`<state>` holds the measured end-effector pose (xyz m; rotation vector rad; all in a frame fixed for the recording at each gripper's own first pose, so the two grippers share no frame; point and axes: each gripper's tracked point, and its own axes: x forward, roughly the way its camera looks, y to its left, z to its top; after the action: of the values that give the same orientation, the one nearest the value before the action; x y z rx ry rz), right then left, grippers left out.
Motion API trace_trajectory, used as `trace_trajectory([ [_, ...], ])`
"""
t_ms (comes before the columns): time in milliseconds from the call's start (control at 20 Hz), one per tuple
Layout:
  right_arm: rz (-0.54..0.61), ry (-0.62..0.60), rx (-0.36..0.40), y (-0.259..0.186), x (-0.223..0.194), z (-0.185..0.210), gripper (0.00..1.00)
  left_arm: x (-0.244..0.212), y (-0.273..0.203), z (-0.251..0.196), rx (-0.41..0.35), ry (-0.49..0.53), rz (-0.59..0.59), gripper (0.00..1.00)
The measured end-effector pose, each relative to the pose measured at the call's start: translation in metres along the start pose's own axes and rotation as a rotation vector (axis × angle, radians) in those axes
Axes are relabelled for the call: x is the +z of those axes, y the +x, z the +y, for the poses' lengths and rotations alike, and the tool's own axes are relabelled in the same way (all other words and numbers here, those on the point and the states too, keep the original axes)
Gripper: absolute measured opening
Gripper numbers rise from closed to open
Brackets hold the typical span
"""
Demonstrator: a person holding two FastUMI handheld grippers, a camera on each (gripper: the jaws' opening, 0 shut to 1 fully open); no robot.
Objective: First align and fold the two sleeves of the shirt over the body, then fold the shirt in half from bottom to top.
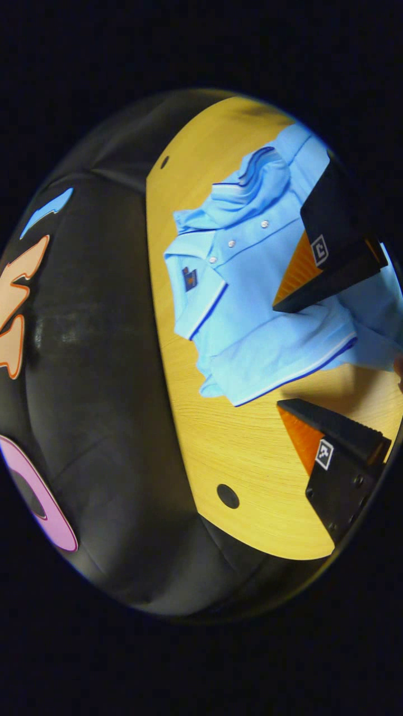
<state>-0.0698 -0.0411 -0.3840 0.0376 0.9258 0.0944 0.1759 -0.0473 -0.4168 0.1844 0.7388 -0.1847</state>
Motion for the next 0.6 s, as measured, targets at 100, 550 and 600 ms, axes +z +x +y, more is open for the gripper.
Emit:
trace_trajectory([
  [100, -0.001, 0.004, -0.003, 0.0, 0.0, 0.001, 0.98, 0.003, 0.006, -0.015, -0.058, -0.005, -0.004, 0.95],
  [550, -0.008, -0.016, -0.001, -0.004, -0.003, -0.003, 0.98, 0.045, -0.013, -0.042, -0.029, 0.125, -0.05, 0.02],
  [600, -0.008, -0.01, 0.003, -0.004, -0.003, -0.004, 0.98, 0.049, -0.013, -0.053, -0.044, 0.14, -0.052, 0.02],
])
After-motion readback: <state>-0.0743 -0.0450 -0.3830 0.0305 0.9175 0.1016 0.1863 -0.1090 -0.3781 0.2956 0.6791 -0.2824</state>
